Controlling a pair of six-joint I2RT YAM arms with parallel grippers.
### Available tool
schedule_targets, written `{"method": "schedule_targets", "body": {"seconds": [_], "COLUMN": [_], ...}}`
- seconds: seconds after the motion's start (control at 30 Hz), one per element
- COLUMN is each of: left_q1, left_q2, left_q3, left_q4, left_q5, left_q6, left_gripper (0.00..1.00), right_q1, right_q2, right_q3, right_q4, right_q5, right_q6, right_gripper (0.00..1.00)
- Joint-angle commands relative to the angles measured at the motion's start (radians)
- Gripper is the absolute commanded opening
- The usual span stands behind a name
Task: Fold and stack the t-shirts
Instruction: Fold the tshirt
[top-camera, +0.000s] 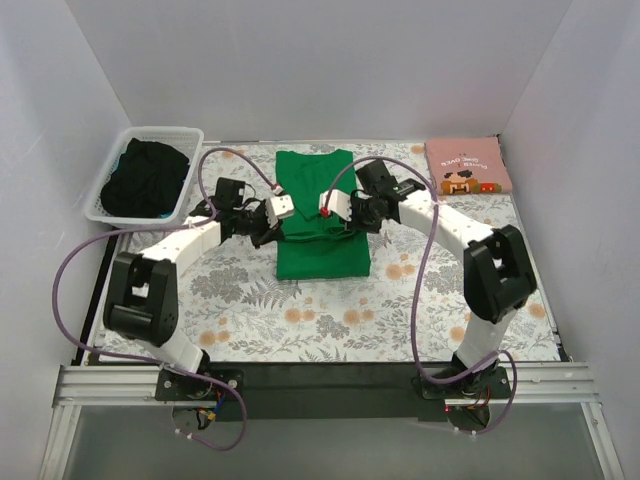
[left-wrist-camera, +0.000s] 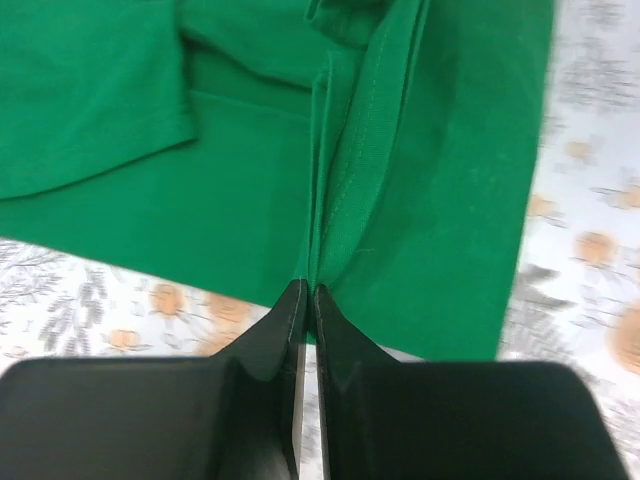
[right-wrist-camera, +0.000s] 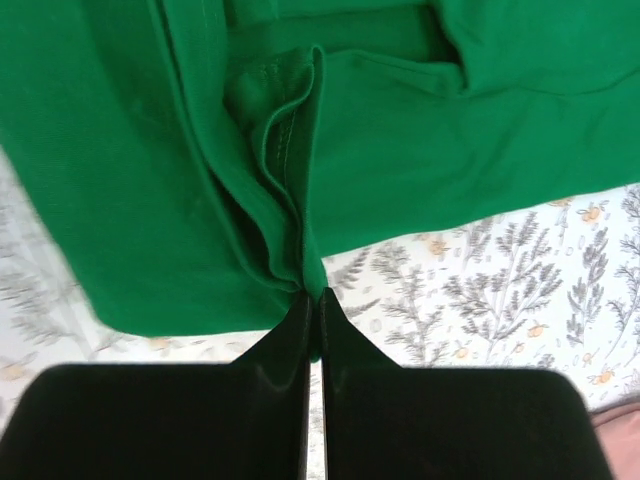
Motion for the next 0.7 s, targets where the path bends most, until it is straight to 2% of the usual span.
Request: {"method": "schedule_targets", "body": {"seconds": [0.0,0.1,0.3,0.57,0.6,0.63,0.67], "left_q1": [0.039,0.072,0.089,0.091,0.091,0.091,0.091], "left_q2": [0.081,0.212,0.354,0.421,0.424,0.425,0.425], "left_q3": [0.096,0.183,0.318,0.366,0.366,0.366,0.369], "left_q4": [0.09,0.092,0.106,0.159,0.176,0.181,0.179], "left_q5": [0.023,0.035,0.051,0.019,-0.004,-0.021,-0.038], "left_q6": [0.018,0.009,-0.004,-0.048,-0.074,-0.085,-0.097], "left_gripper": [0.0,0.0,0.0,0.0,0.01,0.12,0.35], "right_q1": [-0.046,-0.068,-0.093,-0.099,-0.1,-0.102,-0.108], "right_q2": [0.088,0.166,0.289,0.377,0.381,0.389,0.386], "right_q3": [0.144,0.228,0.328,0.426,0.434,0.445,0.459], "right_q4": [0.004,0.006,0.006,0.009,0.009,0.009,0.009], "right_q5": [-0.013,-0.019,-0.019,-0.01,-0.001,0.007,0.019], "right_q6": [-0.064,-0.086,-0.101,-0.081,-0.072,-0.061,-0.047], "right_gripper": [0.01,0.01,0.01,0.01,0.08,0.31,0.44]}}
